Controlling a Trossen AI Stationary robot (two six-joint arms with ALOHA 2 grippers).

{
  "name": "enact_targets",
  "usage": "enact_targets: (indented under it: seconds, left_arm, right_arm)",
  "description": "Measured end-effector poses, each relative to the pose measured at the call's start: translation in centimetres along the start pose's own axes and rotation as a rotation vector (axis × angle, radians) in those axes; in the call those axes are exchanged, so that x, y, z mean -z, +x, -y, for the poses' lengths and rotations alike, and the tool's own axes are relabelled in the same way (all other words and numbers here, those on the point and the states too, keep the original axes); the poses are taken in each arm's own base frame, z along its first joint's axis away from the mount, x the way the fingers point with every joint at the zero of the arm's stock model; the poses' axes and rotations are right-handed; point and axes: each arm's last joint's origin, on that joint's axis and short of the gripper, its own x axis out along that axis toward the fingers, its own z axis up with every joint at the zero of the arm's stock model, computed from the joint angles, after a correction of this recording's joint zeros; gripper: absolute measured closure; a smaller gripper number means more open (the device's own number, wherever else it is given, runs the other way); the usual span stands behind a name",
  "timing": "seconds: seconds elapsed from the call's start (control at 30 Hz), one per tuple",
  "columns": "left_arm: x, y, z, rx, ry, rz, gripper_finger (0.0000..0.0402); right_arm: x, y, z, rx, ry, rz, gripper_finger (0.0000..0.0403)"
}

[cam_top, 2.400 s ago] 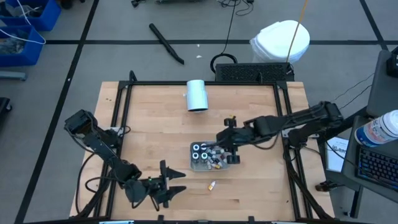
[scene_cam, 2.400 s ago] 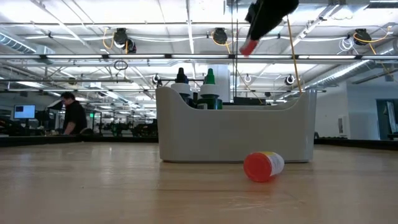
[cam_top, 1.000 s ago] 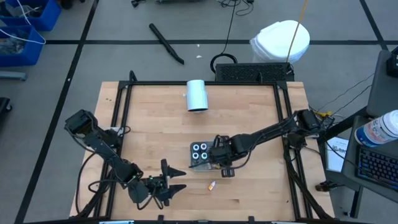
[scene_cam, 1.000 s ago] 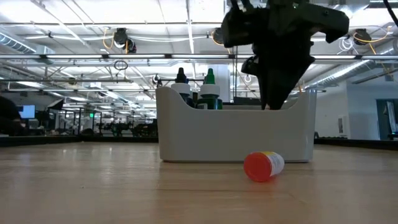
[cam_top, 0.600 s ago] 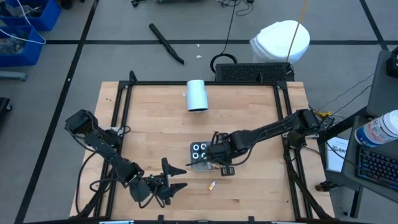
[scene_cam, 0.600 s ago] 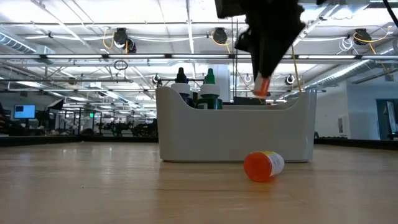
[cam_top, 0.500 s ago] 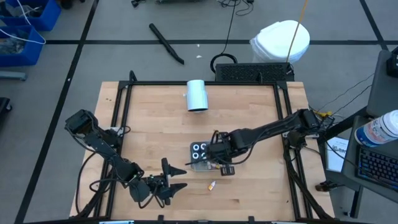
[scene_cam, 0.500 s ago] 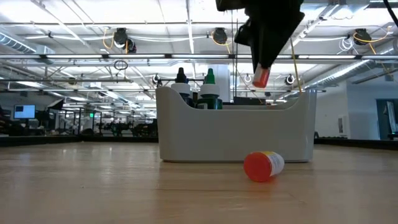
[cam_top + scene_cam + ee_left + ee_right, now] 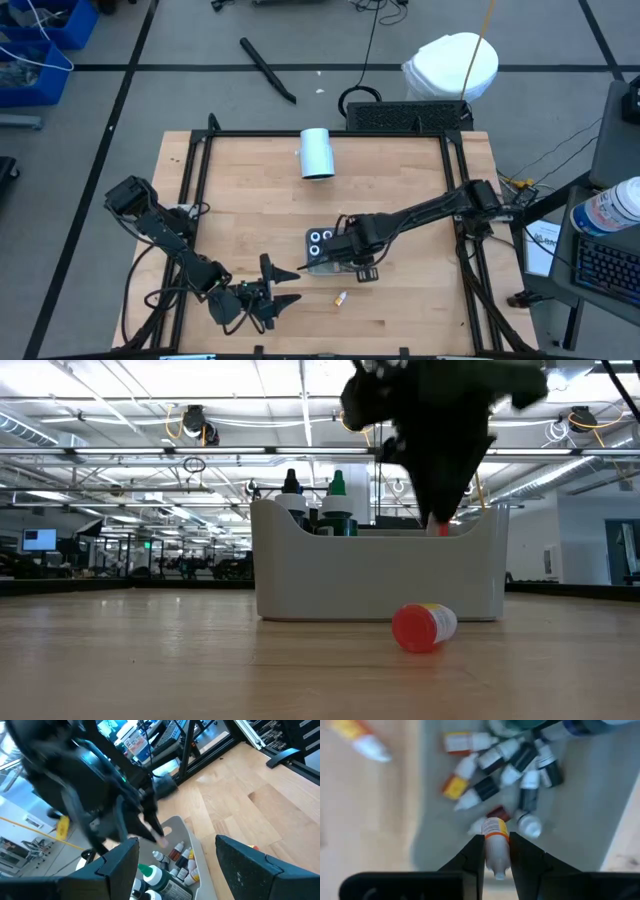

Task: Pick & Place food coloring
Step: Put the orange food coloring bottle into the gray bin

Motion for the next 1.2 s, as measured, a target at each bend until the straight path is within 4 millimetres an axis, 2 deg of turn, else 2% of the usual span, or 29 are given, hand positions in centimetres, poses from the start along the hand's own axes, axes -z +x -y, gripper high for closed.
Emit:
enact_targets:
  seconds: [0.13, 0.43, 0.77, 1.2]
  left_arm:
    - [0.2, 0.0, 0.1, 0.005, 0.004, -0.012, 0.0135]
    - [0.4, 0.0, 0.2, 0.009, 0.01, -0.025, 0.0135]
    - [0.3, 0.0, 0.2, 0.01, 0.005, -0.024, 0.0135]
    - [0.4, 0.0, 0.1, 0.008, 0.004, -0.024, 0.0135]
  right_arm:
    - [-0.4, 1.6, 0.4, 0.07, -0.006, -0.044, 0.0336]
    - [-0.4, 1.1, 0.9, 0.026, 0.025, -0.025, 0.0341]
    - [-0.7, 2.1, -1.0, 0.008, -0.023, 0.016, 0.034]
    - [-0.8, 2.1, 0.5, 0.011, 0.005, 0.01, 0.034]
